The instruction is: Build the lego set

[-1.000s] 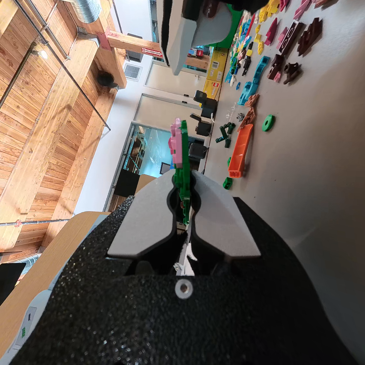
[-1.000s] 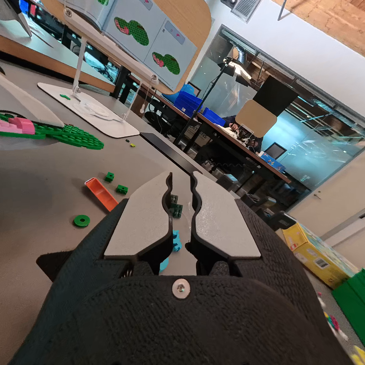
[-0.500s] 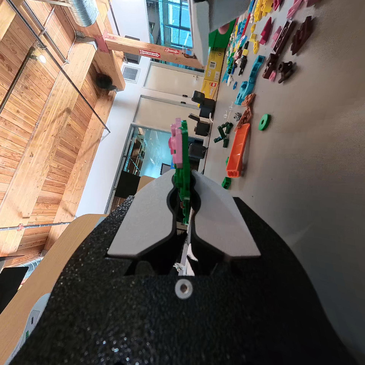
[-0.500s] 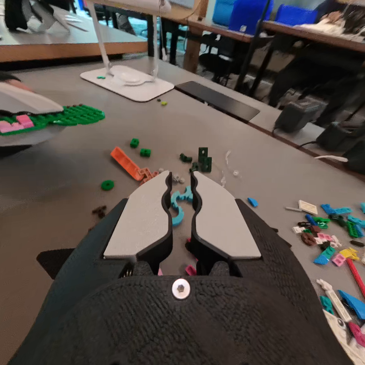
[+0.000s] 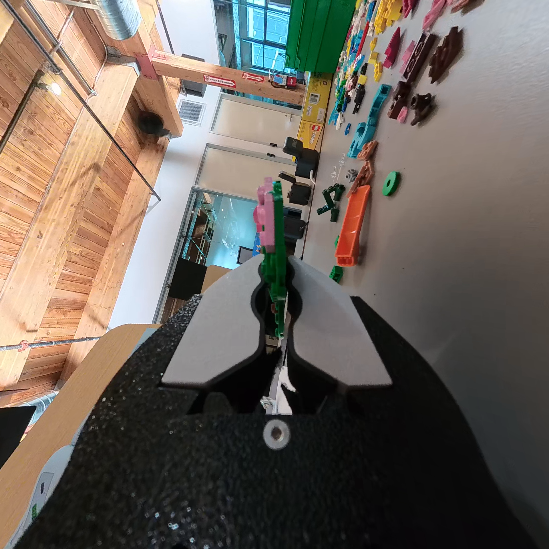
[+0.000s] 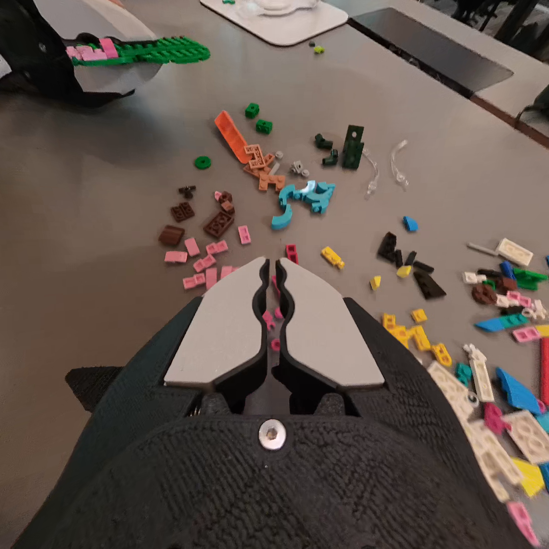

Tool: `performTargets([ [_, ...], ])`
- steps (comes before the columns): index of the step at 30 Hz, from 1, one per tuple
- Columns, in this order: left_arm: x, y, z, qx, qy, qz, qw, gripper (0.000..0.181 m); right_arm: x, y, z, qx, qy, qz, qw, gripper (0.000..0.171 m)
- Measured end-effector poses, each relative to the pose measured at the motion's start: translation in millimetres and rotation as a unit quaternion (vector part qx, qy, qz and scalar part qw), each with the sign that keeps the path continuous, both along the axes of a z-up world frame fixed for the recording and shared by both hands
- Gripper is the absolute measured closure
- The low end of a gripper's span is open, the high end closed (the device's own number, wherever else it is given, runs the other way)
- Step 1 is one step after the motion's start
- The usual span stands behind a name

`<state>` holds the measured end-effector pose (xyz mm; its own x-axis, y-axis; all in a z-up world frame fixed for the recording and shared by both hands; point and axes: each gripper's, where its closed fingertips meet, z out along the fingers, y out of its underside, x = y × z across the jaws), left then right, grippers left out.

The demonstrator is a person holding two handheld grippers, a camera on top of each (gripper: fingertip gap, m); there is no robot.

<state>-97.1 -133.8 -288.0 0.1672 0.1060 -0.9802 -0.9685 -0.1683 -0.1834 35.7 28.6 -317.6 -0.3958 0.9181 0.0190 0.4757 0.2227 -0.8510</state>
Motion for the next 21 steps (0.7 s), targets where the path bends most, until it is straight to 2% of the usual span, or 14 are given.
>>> performTargets([
  [4,1.2,0.4,-1.3,-0.003,0.006,-0.001,1.0,0.173,17.6,13.7,-9.9,-0.033,-0.032,-0.018,0.999,0.171],
  [8,1.3,0.6,-2.0,-0.005,0.006,-0.002,1.0,0.173,17.7,24.6,-13.9,-0.018,-0.03,-0.043,0.998,0.163],
  [21,3.7,1.2,-4.3,-0.01,0.012,-0.005,1.0,0.173,8.4,19.7,-17.9,0.008,-0.028,-0.043,0.999,0.162],
])
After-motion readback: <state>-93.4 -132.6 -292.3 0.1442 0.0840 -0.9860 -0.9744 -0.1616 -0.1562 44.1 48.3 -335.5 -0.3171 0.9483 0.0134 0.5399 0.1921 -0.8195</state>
